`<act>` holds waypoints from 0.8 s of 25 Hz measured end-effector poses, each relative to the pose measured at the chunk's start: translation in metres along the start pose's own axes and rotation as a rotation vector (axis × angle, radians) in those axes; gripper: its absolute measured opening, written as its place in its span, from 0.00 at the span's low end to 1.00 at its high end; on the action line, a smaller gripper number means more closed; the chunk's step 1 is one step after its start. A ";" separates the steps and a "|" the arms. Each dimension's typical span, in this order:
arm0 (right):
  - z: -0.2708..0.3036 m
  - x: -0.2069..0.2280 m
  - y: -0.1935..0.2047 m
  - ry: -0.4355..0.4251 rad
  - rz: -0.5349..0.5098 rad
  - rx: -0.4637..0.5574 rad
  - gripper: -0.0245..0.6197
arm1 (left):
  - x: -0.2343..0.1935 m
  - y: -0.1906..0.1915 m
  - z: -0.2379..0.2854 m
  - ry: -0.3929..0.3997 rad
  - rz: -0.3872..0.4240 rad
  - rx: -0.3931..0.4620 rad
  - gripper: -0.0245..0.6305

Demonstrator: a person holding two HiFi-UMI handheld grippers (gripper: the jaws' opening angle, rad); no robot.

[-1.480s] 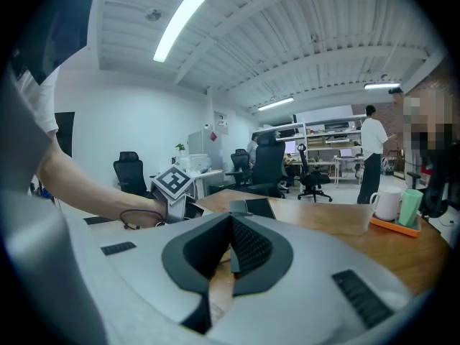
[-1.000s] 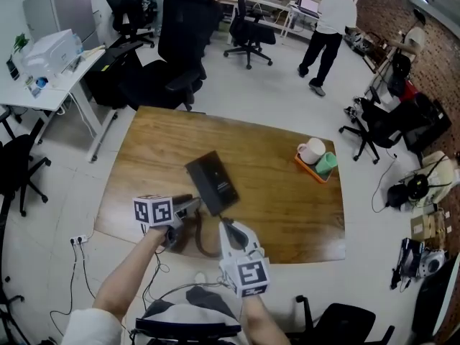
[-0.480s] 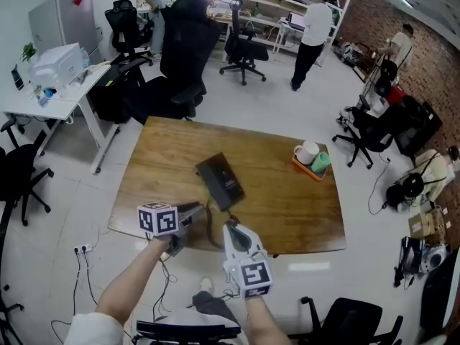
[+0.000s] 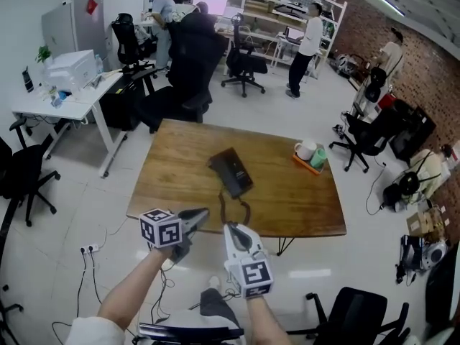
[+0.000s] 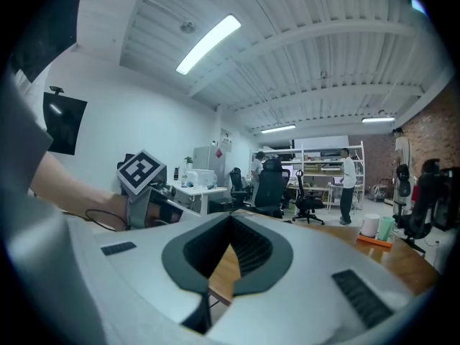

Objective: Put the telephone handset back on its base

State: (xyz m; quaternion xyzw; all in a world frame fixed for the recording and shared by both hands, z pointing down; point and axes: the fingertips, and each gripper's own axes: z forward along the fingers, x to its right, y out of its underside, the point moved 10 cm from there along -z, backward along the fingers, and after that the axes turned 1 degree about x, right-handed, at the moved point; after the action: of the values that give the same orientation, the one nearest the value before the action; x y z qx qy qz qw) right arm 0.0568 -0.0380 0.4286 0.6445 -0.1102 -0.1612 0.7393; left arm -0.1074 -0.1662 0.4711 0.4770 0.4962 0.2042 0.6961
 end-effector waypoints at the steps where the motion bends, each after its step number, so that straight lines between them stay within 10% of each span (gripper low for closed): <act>1: -0.006 -0.008 0.000 0.002 0.000 0.001 0.05 | 0.008 0.002 -0.008 0.008 0.011 0.007 0.04; 20: -0.099 -0.108 -0.023 -0.003 -0.013 0.061 0.04 | 0.153 0.003 -0.133 0.101 0.322 0.129 0.04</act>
State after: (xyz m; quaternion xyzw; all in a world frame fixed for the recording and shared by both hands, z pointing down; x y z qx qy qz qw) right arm -0.0082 0.0914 0.3958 0.6671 -0.1119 -0.1637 0.7180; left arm -0.1597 0.0125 0.3911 0.5830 0.4597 0.3047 0.5965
